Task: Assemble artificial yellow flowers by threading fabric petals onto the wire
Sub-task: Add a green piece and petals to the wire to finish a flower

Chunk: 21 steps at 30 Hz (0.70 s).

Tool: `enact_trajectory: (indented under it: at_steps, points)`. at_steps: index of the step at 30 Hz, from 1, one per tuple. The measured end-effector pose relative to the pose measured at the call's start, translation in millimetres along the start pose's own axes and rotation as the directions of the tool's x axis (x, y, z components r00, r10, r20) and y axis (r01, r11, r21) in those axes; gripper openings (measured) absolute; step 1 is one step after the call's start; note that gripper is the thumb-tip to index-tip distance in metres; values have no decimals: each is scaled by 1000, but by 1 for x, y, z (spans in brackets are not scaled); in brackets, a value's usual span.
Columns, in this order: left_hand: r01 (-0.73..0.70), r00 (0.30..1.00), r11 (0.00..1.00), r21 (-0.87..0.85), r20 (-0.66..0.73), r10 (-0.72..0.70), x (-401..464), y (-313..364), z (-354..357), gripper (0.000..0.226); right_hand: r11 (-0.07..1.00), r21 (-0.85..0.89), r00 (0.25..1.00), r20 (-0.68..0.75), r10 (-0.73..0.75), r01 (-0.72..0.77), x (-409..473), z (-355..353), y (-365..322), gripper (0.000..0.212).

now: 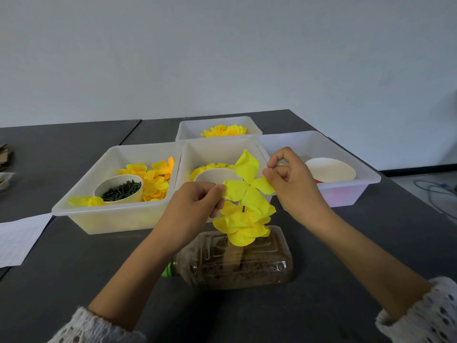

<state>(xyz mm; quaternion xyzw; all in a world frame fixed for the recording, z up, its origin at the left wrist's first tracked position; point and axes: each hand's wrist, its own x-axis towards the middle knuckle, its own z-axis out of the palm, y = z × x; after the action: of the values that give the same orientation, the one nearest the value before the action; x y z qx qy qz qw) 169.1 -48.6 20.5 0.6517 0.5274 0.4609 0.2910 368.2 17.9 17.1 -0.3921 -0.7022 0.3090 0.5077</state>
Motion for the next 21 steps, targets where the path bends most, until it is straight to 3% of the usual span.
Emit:
enact_trajectory:
  at_steps: [5,12,21]
  points:
    - [1,1000,1000,-12,9,-1,-2,-1,0,47,1000,7,1000,11,-6,6,-4,-1,-1,14]
    - [-73,996,996,-43,-59,70,2,11,0,46,996,62,995,-82,-54,60,7,-5,-19,15]
    - [-4,1000,999,-46,-14,3,0,-2,3,47,999,-19,999,-21,45,-45,-3,6,2,13]
